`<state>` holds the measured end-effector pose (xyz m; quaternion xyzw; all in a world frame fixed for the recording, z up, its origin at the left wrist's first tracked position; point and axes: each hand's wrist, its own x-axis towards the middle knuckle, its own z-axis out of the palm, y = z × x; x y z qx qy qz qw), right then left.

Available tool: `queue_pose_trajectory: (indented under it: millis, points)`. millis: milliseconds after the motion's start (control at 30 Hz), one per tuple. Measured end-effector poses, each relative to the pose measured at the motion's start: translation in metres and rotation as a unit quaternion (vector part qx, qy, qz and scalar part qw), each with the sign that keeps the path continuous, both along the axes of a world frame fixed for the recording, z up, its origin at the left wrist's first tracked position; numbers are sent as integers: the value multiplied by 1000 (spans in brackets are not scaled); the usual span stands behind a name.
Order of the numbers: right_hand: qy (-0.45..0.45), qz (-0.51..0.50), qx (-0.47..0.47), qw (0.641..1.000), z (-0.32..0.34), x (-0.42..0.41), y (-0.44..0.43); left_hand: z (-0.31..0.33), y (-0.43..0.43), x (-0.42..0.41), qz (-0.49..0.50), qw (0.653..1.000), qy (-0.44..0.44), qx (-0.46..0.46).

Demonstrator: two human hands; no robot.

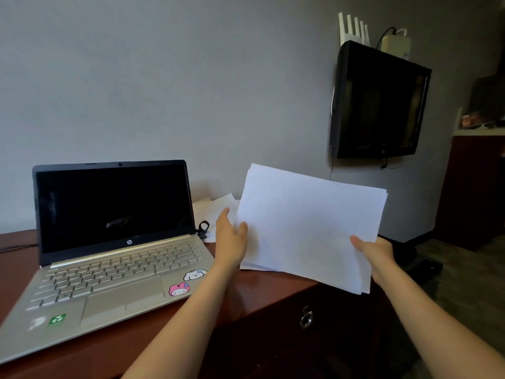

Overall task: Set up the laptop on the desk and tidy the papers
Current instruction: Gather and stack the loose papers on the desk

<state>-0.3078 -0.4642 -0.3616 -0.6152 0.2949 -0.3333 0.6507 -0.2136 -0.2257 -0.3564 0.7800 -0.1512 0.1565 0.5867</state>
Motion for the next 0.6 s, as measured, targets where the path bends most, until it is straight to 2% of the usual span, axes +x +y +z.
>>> queue_pose_trajectory:
  millis: [100, 233, 400, 600]
  points:
    - [-12, 5, -5, 1000, 4, 0, -6, 10, 0, 12, 26, 999, -3, -45]
    - [-37, 22, -16, 999, 15, 0, -10, 18, 3, 26, -29, 995, 66, -73]
    - [-80, 59, -45, 994, 29, 5, -10, 23, 1, 30, -21, 996, 40, -76]
    - [-98, 82, -12, 992, 11, 5, -3, 9, -2, 21, -21, 992, 61, -106]
